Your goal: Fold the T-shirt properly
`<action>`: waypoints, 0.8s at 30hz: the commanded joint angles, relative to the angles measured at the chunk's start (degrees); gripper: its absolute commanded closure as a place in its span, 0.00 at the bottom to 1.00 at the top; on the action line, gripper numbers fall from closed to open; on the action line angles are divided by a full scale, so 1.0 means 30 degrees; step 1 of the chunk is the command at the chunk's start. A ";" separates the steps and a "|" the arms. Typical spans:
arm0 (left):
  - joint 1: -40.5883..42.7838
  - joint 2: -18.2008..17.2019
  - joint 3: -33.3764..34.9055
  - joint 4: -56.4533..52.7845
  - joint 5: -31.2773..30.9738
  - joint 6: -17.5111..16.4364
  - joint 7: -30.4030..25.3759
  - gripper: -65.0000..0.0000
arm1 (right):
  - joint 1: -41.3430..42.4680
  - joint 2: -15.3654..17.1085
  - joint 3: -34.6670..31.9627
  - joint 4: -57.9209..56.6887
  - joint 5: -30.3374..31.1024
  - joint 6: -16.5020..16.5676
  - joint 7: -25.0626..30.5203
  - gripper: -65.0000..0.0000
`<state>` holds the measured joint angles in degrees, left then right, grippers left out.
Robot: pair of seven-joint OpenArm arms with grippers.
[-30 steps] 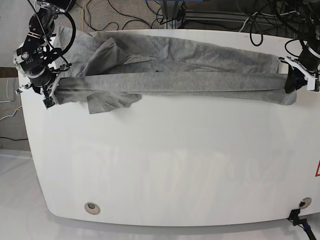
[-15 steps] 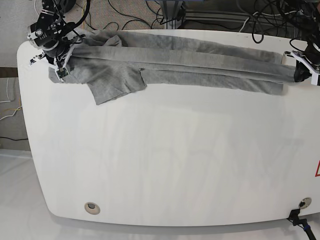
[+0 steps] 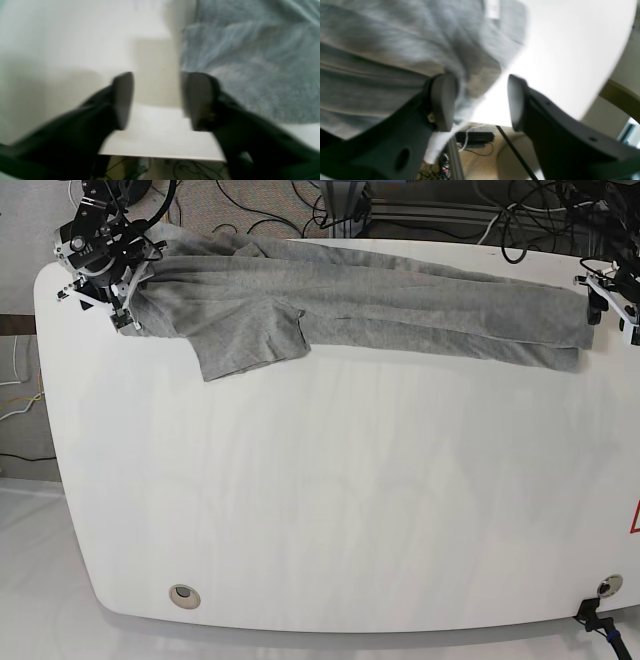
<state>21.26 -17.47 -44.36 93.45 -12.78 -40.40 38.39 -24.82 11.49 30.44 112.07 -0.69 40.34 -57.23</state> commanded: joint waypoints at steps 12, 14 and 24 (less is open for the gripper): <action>-0.1561 0.1180 -0.1463 0.3414 0.0581 0.0134 -0.0416 0.42 | 0.1518 0.0816 0.0155 0.1075 0.0889 -0.0112 0.1392 0.49; -0.1561 0.2177 -0.0789 0.3971 0.0581 0.0134 -0.0416 0.41 | 0.1577 0.0816 0.0155 0.1075 0.2413 -0.0112 0.1392 0.49; -0.1474 0.4609 0.0618 0.4381 0.0669 0.0134 -0.0416 1.00 | -0.0357 0.0259 0.0214 0.0987 0.8449 -0.0112 0.1392 1.00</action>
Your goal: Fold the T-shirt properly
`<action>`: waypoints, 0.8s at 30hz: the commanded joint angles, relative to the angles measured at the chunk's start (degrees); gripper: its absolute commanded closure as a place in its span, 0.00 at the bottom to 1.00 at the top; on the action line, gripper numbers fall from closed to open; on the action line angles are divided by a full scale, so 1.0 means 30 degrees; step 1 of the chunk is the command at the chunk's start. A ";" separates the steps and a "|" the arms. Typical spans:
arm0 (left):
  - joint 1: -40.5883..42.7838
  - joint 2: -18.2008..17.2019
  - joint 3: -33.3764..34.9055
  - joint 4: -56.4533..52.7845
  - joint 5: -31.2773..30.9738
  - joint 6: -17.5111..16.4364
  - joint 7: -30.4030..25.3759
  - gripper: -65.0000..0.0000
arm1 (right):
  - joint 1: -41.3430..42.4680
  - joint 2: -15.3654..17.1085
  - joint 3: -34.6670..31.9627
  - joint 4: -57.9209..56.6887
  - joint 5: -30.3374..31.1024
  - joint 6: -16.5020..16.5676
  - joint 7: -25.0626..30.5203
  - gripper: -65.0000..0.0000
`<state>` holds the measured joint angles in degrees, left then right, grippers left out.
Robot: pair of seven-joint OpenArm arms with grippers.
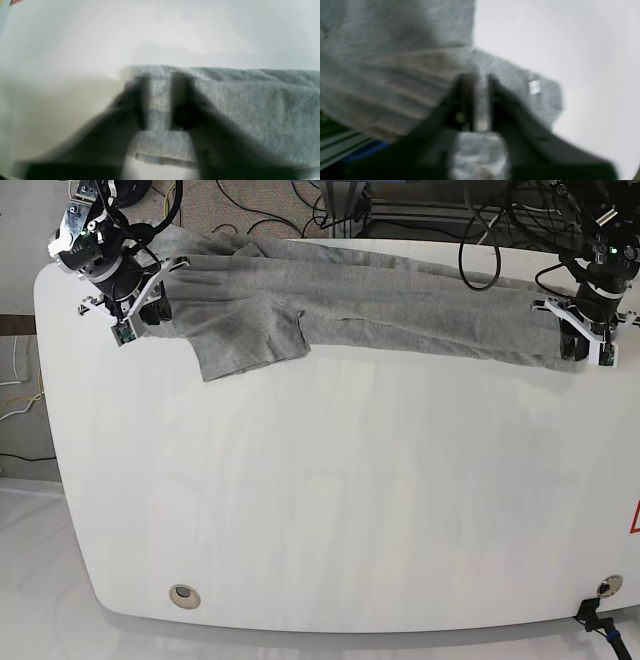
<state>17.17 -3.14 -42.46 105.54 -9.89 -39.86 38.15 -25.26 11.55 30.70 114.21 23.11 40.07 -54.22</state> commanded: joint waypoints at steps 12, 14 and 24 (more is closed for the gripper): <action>0.0182 -0.0288 0.1273 -0.3164 -0.0234 -0.0048 -0.1069 1.00 | 0.0316 -0.0085 0.0038 -0.3302 0.0515 -0.0025 0.0768 1.00; 0.0153 -0.0346 0.1361 -0.4248 -0.0205 -0.0048 -0.1743 1.00 | 0.0404 -0.0056 0.0038 -0.4152 0.0515 -0.0025 0.1295 1.00; -0.0492 -0.1255 0.1596 -0.7618 0.0264 -0.0048 -0.2651 1.00 | 0.1019 0.1058 -0.0899 -0.8899 0.0486 -0.0025 0.3991 1.00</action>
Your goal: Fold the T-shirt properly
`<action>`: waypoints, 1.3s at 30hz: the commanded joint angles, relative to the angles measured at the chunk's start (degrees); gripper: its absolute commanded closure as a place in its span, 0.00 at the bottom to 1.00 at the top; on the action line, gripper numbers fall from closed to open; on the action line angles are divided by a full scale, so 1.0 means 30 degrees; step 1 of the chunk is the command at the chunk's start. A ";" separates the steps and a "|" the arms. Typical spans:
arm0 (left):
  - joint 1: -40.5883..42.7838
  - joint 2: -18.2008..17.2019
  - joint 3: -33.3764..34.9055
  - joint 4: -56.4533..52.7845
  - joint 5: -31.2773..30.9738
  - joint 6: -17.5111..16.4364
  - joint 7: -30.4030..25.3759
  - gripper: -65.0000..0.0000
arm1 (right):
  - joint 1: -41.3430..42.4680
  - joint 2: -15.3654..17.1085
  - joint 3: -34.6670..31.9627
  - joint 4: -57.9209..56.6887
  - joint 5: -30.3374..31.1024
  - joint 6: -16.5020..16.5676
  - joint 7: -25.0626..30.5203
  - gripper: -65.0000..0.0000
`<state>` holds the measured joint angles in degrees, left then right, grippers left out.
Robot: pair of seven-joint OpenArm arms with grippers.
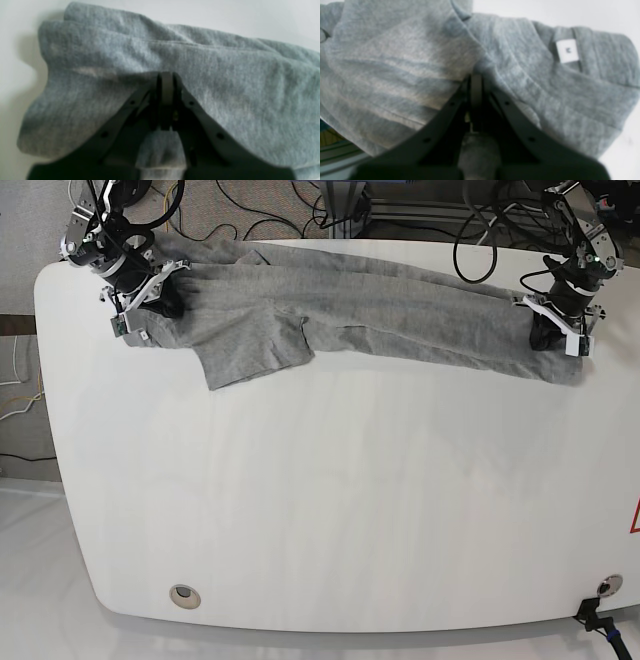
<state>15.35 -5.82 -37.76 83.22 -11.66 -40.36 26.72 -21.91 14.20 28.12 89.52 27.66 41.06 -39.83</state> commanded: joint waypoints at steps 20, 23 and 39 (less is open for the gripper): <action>-0.2320 -0.1238 -0.0029 -0.2319 0.0883 0.0120 0.0778 1.00 | 0.4476 0.0880 -0.0889 -0.3626 -0.3638 -0.0353 0.0926 1.00; -0.2320 -0.1238 -0.0029 -0.1821 0.0854 0.0120 0.0778 1.00 | 0.4564 0.0821 -0.0919 -0.3450 -0.3872 -0.0353 0.1044 1.00; -0.0503 -0.0535 0.0381 0.4685 0.0883 0.0120 0.0866 1.00 | 0.2014 0.0001 -0.1769 0.5077 -0.4810 -0.0353 0.1014 1.00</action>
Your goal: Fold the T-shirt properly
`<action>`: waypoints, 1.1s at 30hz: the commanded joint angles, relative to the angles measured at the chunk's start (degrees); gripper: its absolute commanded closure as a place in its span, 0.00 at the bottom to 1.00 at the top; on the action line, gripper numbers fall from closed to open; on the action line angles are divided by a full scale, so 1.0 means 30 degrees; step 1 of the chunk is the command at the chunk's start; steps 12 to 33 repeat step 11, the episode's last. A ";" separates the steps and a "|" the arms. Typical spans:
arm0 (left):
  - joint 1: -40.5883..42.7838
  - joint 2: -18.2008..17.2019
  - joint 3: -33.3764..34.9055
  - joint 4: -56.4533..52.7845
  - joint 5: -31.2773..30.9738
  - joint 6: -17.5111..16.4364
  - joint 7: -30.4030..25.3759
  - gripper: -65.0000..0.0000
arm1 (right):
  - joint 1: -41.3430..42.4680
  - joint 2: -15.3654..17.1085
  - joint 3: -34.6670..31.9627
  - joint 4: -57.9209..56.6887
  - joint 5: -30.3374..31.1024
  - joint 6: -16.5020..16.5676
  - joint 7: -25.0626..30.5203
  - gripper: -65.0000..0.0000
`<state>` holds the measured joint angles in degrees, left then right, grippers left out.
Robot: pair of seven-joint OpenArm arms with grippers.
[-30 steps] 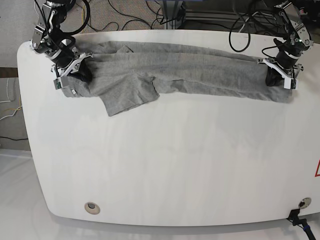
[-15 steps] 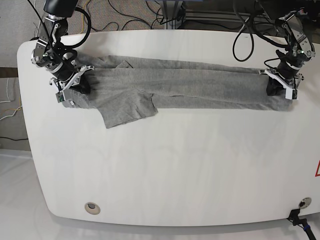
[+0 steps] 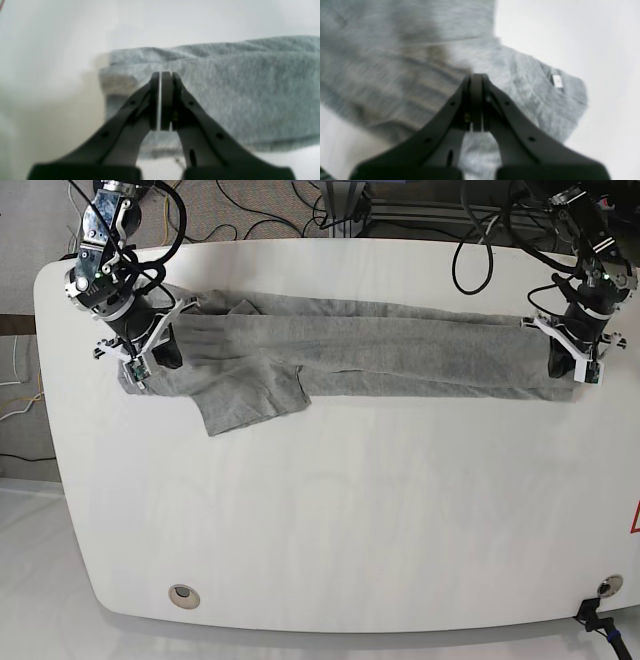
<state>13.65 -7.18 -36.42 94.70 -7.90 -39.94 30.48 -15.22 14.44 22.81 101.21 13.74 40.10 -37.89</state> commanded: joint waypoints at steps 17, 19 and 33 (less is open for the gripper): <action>0.2879 0.1089 -0.1089 0.3732 -0.0429 -0.0019 -0.0387 1.00 | -0.2794 -0.1984 -0.0526 0.3465 -0.1898 -0.0032 0.0366 1.00; 0.2879 0.1089 -0.1089 0.3732 -0.0429 -0.0019 -0.0387 1.00 | -0.2794 -0.1984 -0.0526 0.3465 -0.1898 -0.0032 0.0366 1.00; 0.2879 0.1089 -0.1089 0.3732 -0.0429 -0.0019 -0.0387 1.00 | -0.2794 -0.1984 -0.0526 0.3465 -0.1898 -0.0032 0.0366 1.00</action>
